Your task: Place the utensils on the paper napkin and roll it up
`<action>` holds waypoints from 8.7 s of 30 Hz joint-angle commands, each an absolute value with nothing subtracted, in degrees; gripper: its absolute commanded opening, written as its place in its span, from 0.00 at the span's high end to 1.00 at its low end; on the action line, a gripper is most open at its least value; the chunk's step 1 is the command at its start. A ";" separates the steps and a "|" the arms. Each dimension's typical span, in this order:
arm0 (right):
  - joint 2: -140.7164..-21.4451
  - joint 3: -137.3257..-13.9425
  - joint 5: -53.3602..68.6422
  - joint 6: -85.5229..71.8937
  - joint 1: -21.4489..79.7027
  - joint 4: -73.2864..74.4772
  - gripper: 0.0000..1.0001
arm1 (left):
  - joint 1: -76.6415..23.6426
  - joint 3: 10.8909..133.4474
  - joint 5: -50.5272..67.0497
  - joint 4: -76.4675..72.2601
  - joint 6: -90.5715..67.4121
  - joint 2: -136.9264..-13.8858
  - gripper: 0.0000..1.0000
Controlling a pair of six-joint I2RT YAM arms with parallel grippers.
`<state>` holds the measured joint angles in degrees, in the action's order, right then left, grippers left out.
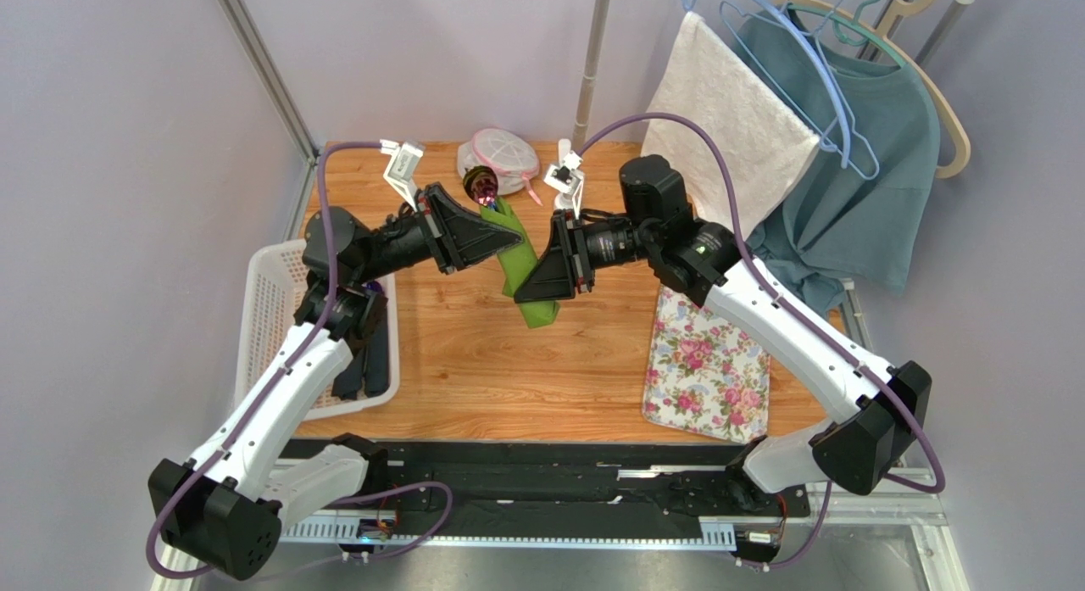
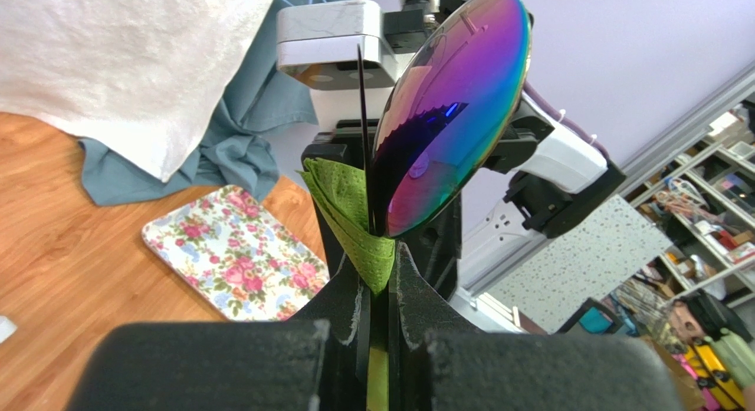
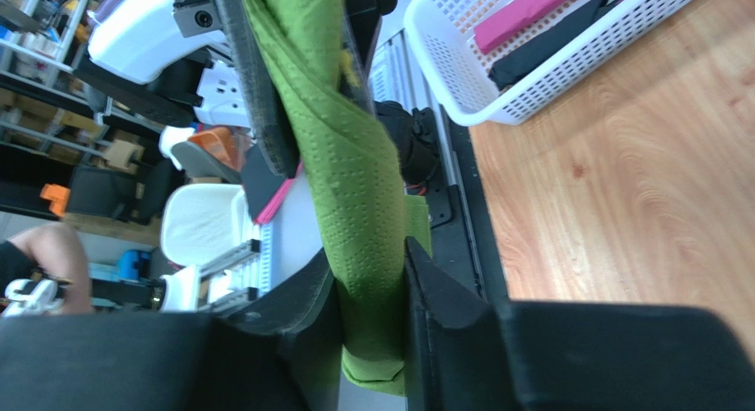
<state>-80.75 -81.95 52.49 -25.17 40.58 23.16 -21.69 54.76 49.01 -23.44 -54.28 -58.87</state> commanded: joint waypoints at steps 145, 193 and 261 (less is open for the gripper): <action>-83.67 -79.98 46.49 -36.12 48.07 1.75 0.63 | -9.85 46.67 52.29 -30.23 -67.85 -51.59 1.00; -83.85 -84.11 47.81 -31.46 48.16 6.42 1.00 | -7.56 43.42 55.71 -23.87 -61.06 -48.34 0.22; -85.69 -84.38 38.76 -22.68 48.08 20.13 0.09 | 46.23 72.34 66.18 92.74 57.14 -80.67 1.00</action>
